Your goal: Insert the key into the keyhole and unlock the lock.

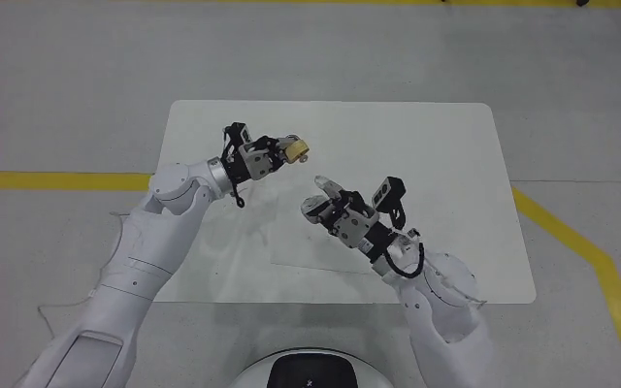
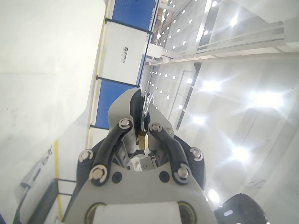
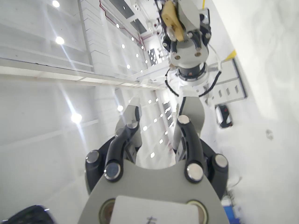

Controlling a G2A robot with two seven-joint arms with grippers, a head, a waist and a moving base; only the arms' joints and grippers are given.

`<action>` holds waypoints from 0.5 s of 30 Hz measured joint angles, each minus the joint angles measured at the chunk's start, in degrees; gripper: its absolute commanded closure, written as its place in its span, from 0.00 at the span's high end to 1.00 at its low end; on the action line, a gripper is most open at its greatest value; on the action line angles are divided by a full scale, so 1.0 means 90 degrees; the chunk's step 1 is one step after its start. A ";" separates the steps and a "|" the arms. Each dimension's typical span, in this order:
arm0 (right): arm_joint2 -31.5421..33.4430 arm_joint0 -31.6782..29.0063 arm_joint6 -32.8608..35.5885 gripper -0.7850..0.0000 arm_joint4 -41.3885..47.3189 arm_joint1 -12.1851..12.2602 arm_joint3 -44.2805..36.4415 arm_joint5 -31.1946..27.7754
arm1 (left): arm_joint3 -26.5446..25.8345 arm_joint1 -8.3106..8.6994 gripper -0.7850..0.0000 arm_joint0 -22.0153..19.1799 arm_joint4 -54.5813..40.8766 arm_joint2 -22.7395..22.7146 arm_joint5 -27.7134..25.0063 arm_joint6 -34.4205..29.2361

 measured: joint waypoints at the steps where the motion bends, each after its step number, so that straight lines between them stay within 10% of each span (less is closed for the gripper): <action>1: 0.0042 0.0007 0.0079 1.00 0.0204 0.0002 0.0014 0.0133 | -0.0142 0.0015 0.00 0.0103 0.0062 -0.0036 -0.0035 0.0056; 9: -0.0019 -0.0003 -0.0001 1.00 0.0061 0.0001 0.0019 -0.0055 | -0.0241 0.0025 0.00 0.0180 0.0093 -0.0048 0.0010 0.0050; 12: 0.0051 -0.0034 -0.0104 0.45 0.0515 -0.0022 0.0175 -0.0366 | -0.0445 0.0030 0.00 0.0318 0.0227 -0.0086 -0.0185 0.0301; 15: 0.0060 0.0002 -0.0187 0.33 0.0891 -0.0037 0.0363 -0.0700 | -0.0728 0.0047 0.00 0.0519 0.0543 -0.0141 -0.0473 0.0642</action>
